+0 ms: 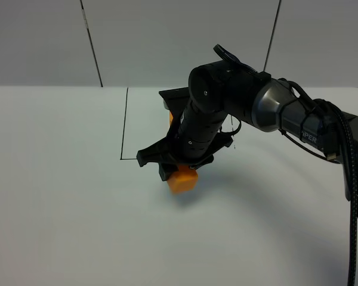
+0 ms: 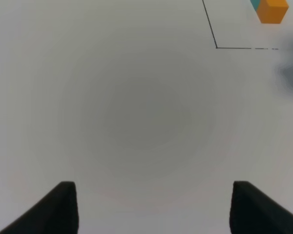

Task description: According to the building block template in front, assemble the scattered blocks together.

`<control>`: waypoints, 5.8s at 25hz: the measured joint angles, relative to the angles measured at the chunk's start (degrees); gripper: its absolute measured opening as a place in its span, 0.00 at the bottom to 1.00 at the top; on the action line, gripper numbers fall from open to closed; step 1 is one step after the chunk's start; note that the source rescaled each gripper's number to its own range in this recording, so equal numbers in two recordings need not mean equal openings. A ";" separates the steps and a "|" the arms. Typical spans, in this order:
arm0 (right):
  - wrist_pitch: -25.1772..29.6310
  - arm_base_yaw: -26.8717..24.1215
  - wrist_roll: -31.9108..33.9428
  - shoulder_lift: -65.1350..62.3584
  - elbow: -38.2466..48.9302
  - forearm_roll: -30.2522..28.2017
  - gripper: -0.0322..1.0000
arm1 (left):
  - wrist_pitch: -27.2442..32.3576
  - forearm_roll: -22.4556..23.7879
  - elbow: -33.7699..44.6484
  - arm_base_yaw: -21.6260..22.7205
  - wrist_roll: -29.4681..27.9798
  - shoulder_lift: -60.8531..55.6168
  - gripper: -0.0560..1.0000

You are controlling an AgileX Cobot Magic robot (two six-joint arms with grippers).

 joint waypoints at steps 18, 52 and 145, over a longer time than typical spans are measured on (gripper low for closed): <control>0.69 0.74 30.33 3.34 0.00 -10.42 0.03 | 0.00 0.00 0.00 0.00 0.05 0.00 0.43; -3.34 3.97 34.79 8.52 0.00 -16.99 0.03 | 0.00 0.00 0.00 0.00 0.05 0.00 0.43; -0.72 4.03 21.18 -1.96 -0.20 -29.11 1.00 | 0.00 0.00 0.00 0.00 0.05 0.00 0.43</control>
